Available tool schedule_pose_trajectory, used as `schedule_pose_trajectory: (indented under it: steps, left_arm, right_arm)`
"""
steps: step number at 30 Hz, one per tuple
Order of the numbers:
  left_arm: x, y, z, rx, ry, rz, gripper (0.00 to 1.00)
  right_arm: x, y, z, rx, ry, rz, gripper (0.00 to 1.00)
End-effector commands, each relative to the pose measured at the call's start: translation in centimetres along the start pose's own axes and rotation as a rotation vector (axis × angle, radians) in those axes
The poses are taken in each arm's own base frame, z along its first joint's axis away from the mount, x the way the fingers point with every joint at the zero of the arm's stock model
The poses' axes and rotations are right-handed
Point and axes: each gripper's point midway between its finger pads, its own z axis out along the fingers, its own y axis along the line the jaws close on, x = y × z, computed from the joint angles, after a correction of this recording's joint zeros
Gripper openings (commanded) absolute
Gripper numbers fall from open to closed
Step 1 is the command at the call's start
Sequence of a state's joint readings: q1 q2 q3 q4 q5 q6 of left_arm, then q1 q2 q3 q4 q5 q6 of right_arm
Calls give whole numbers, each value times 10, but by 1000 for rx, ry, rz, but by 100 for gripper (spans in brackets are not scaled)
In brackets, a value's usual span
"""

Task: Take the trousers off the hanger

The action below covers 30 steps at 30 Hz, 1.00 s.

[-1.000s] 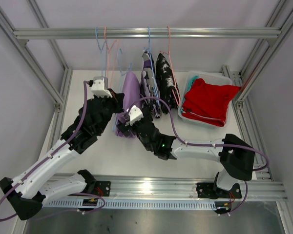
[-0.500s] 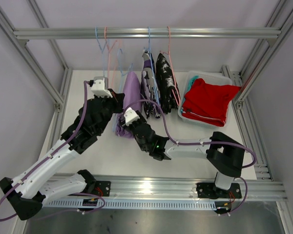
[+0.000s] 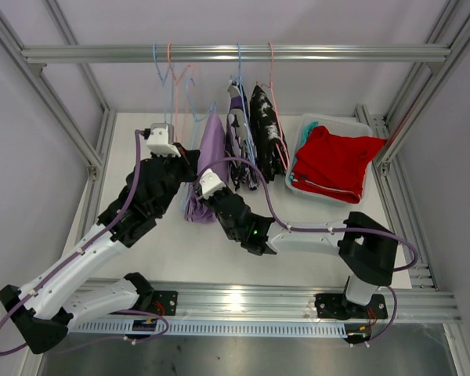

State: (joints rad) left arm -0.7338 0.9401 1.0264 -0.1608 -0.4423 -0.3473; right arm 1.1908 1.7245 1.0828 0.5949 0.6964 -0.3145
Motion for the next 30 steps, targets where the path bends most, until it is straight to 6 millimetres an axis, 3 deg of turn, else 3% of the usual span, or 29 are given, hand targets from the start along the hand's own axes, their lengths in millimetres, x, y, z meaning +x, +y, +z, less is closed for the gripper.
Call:
schedule_pose_trajectory:
  steps: [1, 3, 11, 19, 30]
  left_arm:
    - [-31, -8, -5, 29, -99, -11, 0]
    - [-32, -7, -6, 26, -101, -8, 0]
    - [-29, -8, -3, 30, -93, -14, 0]
    - [-22, -8, 2, 22, -74, -5, 1]
    - [-5, -14, 12, 34, -22, -1, 0]
  right_arm:
    - [-70, -32, -19, 65, -115, 89, 0]
    - [-80, -38, -31, 79, -117, 51, 0]
    - [-151, -82, -77, 143, -203, 33, 0]
    - [-192, -114, -95, 199, -239, 21, 0]
    - [-246, -144, -142, 276, -279, -79, 0]
